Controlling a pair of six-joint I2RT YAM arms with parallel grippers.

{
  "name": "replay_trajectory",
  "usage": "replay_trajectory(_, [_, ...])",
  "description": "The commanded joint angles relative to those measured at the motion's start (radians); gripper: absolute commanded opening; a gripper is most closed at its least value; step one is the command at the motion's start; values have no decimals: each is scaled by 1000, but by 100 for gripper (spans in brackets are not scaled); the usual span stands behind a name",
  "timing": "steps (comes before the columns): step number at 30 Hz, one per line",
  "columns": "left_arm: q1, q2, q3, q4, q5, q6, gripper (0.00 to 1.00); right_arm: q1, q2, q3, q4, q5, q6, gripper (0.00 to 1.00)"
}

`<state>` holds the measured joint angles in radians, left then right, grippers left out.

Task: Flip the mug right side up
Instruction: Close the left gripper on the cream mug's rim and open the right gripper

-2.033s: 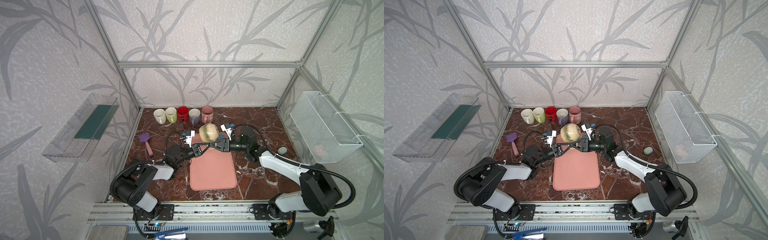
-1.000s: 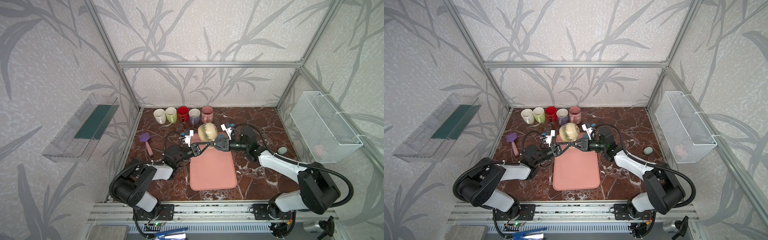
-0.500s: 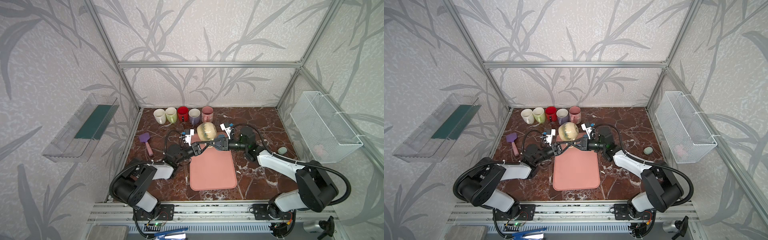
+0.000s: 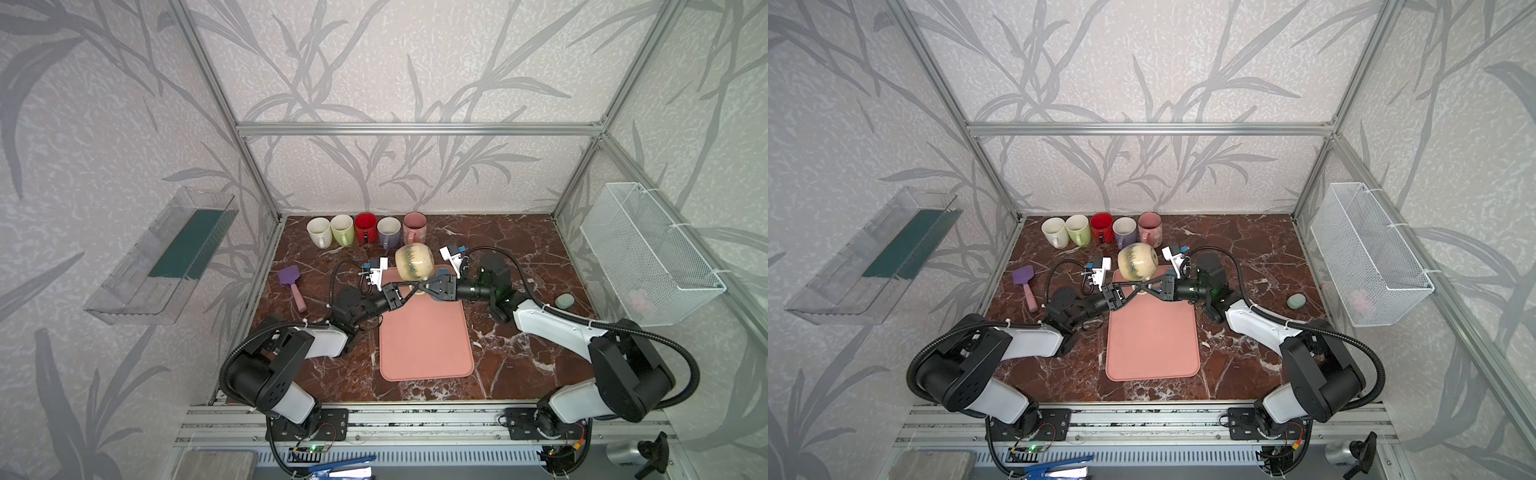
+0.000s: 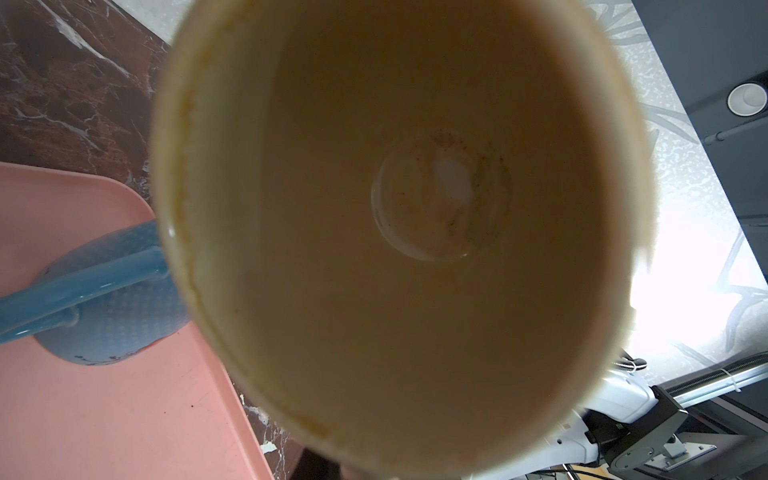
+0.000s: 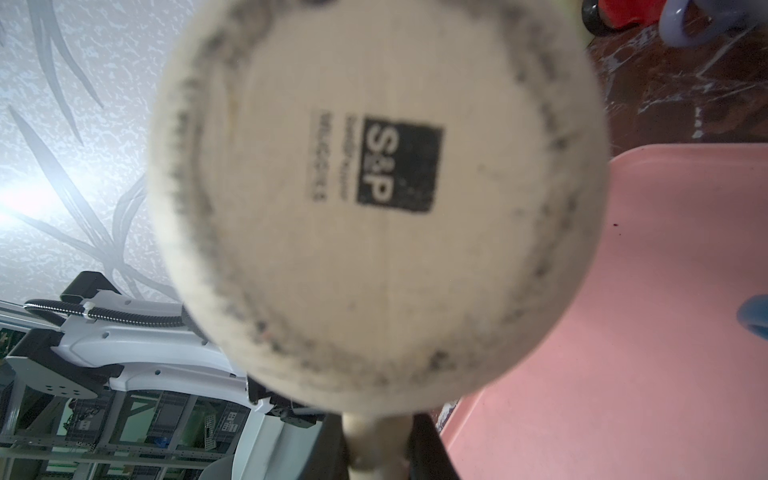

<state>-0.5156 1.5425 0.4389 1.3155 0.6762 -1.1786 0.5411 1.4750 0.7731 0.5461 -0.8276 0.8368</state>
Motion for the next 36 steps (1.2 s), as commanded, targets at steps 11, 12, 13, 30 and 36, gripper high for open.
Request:
replay_trajectory(11, [2,-68,-15,63,-26,77,0,-13,-71,39,-95,-7,-61,37])
replay_trajectory(12, [3,-74,-20,59,-29,81,0,-13,-72,37,-98,-4,-62,38])
replay_trajectory(13, [2,-77,-24,57,-33,83,0,-13,-73,34,-101,-2,-62,39])
replay_trajectory(30, [31,-158,-57,-128,-134,109,0,-14,-108,16,-214,51,-124,43])
replay_trajectory(36, [32,-247,8,-398,-177,193,0,-14,-127,13,-242,60,-142,43])
